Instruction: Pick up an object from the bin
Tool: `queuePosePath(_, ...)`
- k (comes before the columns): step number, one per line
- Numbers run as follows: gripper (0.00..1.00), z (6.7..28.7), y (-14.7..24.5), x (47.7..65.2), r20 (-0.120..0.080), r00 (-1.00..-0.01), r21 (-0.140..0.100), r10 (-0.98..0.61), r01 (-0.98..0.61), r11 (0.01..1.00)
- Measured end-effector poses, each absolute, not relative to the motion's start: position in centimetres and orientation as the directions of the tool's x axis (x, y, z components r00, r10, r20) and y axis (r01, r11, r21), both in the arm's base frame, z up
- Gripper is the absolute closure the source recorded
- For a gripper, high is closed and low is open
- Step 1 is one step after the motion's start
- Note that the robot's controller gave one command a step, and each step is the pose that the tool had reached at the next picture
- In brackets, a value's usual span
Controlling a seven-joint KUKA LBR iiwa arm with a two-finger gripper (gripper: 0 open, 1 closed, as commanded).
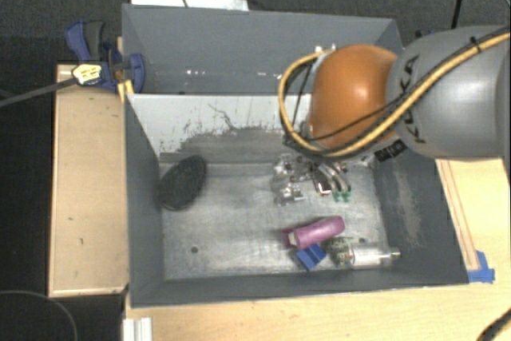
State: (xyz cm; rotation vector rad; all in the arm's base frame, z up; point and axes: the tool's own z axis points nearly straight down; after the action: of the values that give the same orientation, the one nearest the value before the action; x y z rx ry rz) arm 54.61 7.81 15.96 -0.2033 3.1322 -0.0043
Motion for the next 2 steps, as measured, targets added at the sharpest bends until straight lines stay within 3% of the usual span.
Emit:
queuePosePath(1, 0.00, 15.7, 8.3, 54.6, -0.001, -0.991, 0.001, -0.134, -0.134, 0.991)
queuePosePath(2, 0.00, 9.5, 1.7, 49.5, -0.008, -0.936, 0.000, -0.352, -0.352, 0.936)
